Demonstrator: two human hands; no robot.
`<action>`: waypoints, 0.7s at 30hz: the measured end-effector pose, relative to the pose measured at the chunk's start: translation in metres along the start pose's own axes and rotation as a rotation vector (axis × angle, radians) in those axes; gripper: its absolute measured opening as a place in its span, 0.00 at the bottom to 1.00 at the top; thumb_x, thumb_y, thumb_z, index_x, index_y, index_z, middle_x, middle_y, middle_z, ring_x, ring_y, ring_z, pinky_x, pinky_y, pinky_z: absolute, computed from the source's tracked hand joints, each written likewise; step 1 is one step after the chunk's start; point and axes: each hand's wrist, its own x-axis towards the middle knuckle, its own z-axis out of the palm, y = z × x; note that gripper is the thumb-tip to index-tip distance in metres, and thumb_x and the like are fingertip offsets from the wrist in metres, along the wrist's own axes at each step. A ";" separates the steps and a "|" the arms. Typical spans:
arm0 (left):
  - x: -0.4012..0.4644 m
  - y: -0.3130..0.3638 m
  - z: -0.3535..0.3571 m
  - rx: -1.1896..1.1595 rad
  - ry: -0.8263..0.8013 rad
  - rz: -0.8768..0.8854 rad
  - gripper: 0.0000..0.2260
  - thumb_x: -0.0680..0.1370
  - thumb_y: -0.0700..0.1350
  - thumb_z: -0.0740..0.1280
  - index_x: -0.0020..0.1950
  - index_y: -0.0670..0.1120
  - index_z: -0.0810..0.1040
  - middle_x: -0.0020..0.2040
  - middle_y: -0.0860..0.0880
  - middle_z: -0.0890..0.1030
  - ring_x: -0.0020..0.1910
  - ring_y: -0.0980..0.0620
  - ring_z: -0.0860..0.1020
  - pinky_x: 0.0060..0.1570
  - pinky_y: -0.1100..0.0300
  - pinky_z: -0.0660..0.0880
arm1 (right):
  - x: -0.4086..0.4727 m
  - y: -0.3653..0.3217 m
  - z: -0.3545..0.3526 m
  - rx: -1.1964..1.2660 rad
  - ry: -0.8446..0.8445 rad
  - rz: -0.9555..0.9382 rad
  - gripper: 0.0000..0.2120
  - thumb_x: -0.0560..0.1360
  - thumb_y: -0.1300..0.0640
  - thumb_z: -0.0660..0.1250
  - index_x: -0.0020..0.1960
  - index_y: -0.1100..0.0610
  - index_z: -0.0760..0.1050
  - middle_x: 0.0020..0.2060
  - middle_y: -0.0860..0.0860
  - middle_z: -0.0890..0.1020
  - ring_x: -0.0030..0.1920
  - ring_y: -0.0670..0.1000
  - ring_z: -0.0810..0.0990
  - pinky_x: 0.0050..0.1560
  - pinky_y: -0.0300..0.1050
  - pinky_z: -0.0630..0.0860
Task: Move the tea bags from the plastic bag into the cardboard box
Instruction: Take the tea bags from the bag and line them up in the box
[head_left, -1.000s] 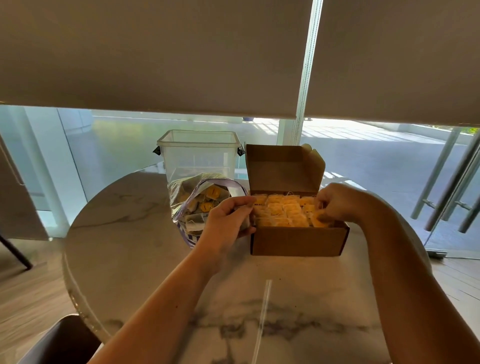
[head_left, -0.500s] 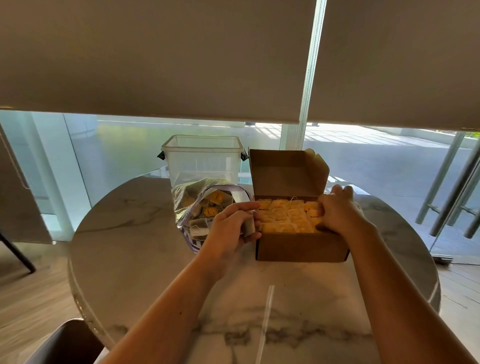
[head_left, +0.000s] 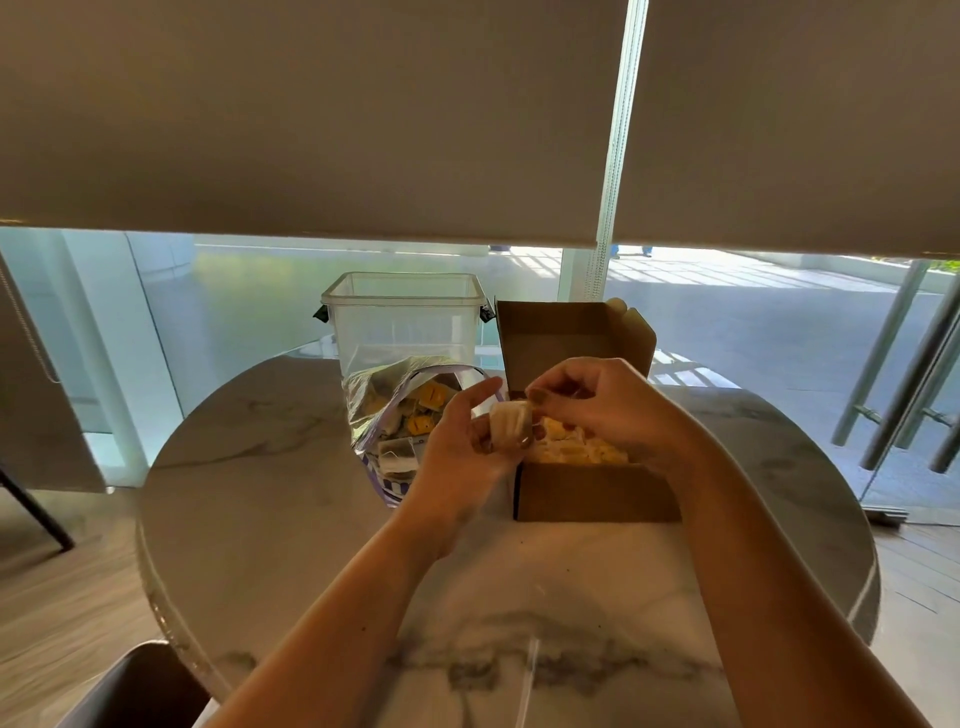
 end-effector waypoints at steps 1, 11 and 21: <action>0.000 0.000 0.000 0.017 0.022 0.011 0.28 0.69 0.41 0.73 0.66 0.55 0.67 0.57 0.48 0.80 0.53 0.53 0.80 0.53 0.58 0.78 | -0.001 -0.002 0.004 0.041 -0.017 0.001 0.06 0.73 0.53 0.68 0.50 0.50 0.77 0.40 0.42 0.78 0.40 0.43 0.78 0.37 0.29 0.72; 0.001 0.004 0.002 0.081 0.128 0.050 0.23 0.69 0.45 0.75 0.62 0.52 0.71 0.54 0.55 0.79 0.51 0.57 0.79 0.47 0.66 0.78 | 0.000 0.005 0.012 0.137 0.042 -0.010 0.14 0.69 0.59 0.74 0.52 0.50 0.75 0.45 0.47 0.80 0.46 0.47 0.80 0.42 0.31 0.77; -0.001 0.012 -0.003 -0.185 0.198 0.049 0.06 0.75 0.48 0.65 0.46 0.49 0.81 0.45 0.48 0.84 0.48 0.51 0.81 0.53 0.58 0.76 | -0.005 -0.001 0.022 0.188 0.211 -0.118 0.15 0.68 0.61 0.75 0.50 0.52 0.74 0.40 0.42 0.78 0.39 0.40 0.79 0.38 0.25 0.74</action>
